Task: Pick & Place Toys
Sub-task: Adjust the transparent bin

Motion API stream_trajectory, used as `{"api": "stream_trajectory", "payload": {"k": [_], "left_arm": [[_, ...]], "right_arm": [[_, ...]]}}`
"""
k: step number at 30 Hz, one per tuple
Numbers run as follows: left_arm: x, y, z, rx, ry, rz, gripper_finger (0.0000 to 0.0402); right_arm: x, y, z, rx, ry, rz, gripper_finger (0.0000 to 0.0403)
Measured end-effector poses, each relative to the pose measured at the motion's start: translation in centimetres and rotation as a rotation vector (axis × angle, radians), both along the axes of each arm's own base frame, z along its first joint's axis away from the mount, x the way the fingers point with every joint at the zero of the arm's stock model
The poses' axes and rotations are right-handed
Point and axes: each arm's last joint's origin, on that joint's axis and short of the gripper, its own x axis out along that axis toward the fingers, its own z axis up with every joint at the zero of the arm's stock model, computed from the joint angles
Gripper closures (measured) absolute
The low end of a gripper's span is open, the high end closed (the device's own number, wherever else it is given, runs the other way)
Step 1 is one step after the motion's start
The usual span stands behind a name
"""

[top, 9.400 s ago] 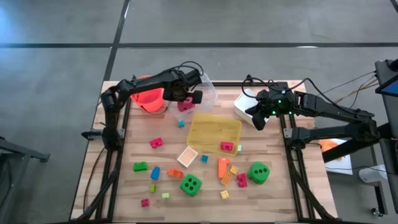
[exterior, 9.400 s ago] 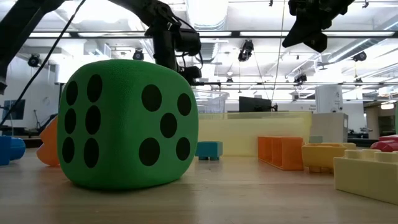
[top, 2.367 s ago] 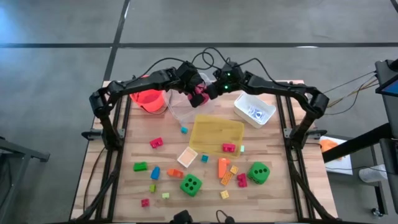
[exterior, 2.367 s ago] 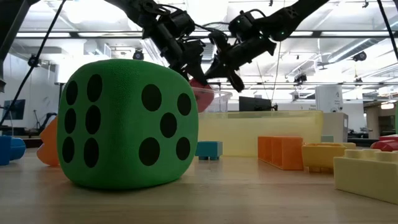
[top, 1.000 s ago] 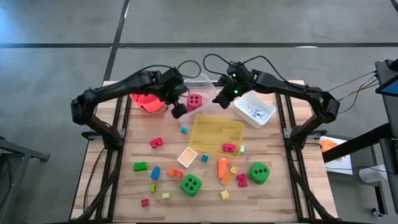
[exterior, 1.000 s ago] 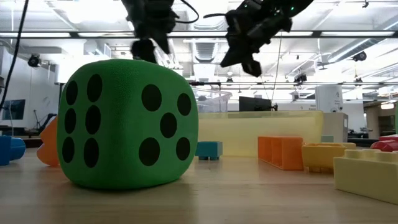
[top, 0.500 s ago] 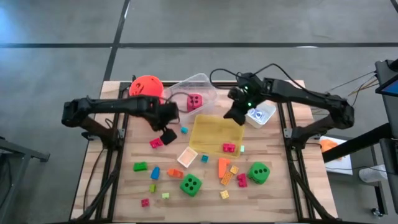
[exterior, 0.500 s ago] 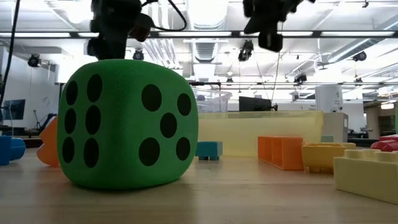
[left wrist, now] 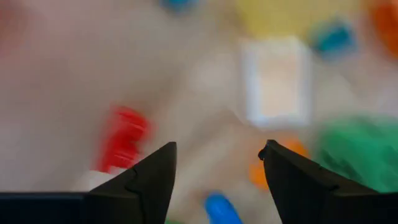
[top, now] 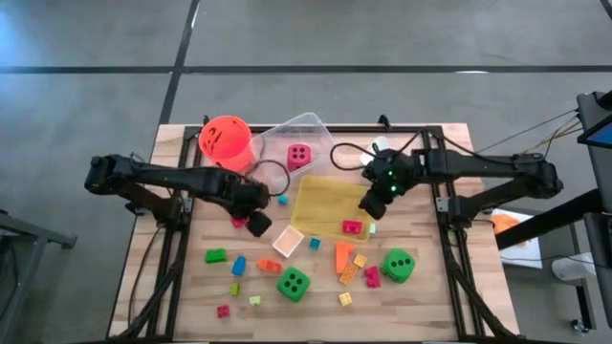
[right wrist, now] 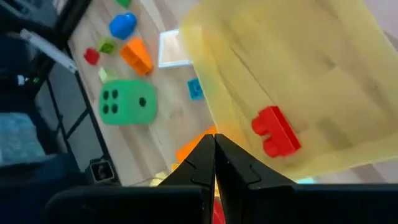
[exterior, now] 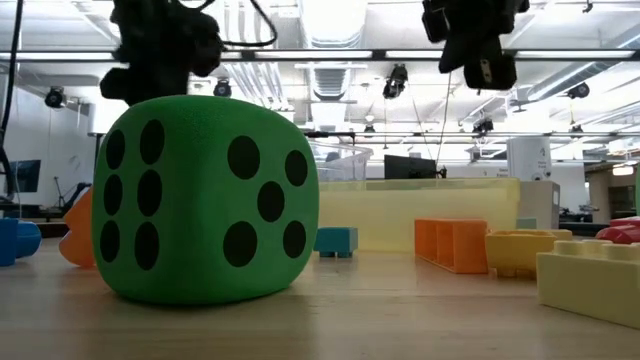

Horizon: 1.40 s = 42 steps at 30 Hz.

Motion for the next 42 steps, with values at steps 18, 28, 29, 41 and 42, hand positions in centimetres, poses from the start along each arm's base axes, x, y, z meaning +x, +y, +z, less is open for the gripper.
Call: {"api": "stream_trajectory", "payload": {"k": [18,28,29,41,42], "left_arm": [[2.6,5.2,0.6,0.201,-0.267,0.092,0.0279],[2.8,6.8,-0.9,0.239,-0.168,0.119,0.028],[2.9,6.9,-1.0,0.238,-0.162,0.123,0.028],[2.4,8.4,-1.4,0.299,-0.112,0.275,0.0281],[2.4,8.4,-1.4,0.293,-0.11,0.272,0.0281]], "right_arm": [[0.4,3.4,3.9,-0.129,-0.147,-0.084,0.0394],[0.5,3.6,4.6,-0.13,-0.174,-0.13,0.0394],[0.5,3.6,4.7,-0.129,-0.174,-0.13,0.0394],[0.5,3.5,4.6,-0.142,-0.174,-0.154,0.0394],[0.5,3.5,4.6,-0.143,-0.169,-0.153,0.0394]]}}
